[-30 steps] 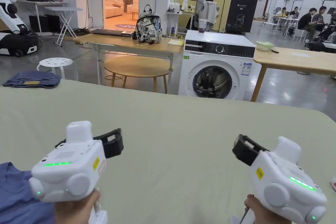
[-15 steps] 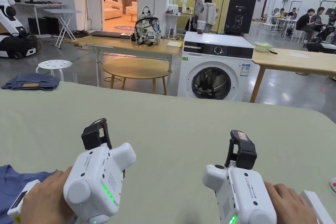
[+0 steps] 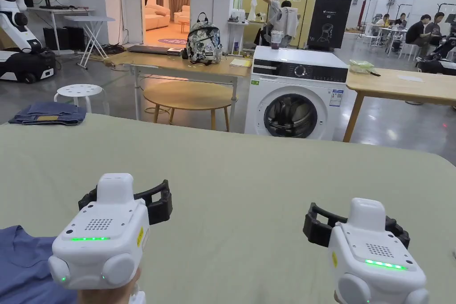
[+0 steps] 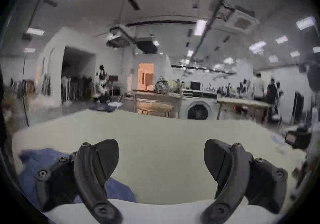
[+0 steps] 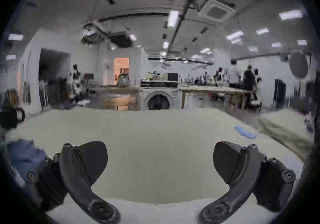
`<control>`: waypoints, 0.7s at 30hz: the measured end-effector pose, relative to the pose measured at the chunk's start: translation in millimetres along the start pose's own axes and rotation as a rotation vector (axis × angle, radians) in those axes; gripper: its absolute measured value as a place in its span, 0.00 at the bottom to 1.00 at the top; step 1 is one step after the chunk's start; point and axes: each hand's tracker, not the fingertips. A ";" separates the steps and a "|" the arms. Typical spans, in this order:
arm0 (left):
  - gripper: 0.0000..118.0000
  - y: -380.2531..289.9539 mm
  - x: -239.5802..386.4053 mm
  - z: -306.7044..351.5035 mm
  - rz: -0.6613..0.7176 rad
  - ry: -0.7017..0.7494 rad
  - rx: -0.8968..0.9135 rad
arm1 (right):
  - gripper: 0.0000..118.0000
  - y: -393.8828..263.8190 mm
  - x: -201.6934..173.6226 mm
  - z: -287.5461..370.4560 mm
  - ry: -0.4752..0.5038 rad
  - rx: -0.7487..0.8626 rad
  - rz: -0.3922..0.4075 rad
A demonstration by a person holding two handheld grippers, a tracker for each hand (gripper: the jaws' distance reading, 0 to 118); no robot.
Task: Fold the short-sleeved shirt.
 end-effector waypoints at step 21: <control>0.20 9.8 27.8 10.0 -0.173 0.014 0.028 | 0.20 6.4 -29.5 9.5 -0.024 0.050 0.088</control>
